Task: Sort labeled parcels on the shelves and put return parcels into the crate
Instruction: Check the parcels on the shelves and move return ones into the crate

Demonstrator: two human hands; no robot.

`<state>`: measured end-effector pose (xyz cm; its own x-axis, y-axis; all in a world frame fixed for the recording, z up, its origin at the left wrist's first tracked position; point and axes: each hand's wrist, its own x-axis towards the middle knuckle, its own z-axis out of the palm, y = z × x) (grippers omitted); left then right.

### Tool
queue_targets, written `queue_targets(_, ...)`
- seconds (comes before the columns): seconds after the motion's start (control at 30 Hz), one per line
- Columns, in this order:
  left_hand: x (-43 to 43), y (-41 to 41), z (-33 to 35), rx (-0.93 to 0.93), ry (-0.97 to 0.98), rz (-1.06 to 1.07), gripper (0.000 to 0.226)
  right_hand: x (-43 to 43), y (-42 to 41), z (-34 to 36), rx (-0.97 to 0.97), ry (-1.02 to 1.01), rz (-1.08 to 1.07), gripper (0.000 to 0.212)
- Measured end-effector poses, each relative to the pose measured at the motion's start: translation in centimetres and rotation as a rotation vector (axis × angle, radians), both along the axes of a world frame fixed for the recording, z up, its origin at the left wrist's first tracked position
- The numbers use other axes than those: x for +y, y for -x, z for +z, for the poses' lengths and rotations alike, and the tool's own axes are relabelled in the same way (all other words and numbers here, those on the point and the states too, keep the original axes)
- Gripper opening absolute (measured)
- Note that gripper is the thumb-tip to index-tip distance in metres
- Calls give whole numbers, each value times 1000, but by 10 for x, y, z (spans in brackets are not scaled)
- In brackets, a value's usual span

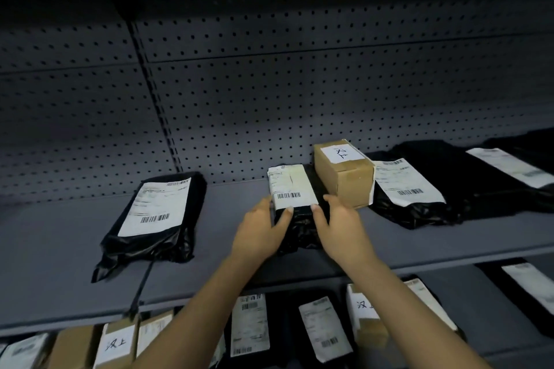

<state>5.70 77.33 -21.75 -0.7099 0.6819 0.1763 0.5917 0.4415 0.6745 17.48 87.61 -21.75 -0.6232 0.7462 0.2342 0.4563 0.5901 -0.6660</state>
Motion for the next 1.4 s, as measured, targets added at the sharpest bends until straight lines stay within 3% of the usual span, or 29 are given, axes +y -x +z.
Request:
queue_targets(0.2,2,-1,-2,-165,-137,15,41,12,8,5,35,144,44,37)
queue_targets(0.33,-5,-4,-11,-228,-326,22,42,11,7,-3,158,171,82,50)
queue_targets(0.73,-21,-22,43,48,-767,9,56,-2,4,45,715,65,236,54)
queue_targets(0.93,-29,-29,63,134,-822,-29,57,-13,-7,67,852,-34,256,53)
queue_targets(1.4,-39,-28,65,155,-782,-28,56,-19,-6,69,801,2,217,53)
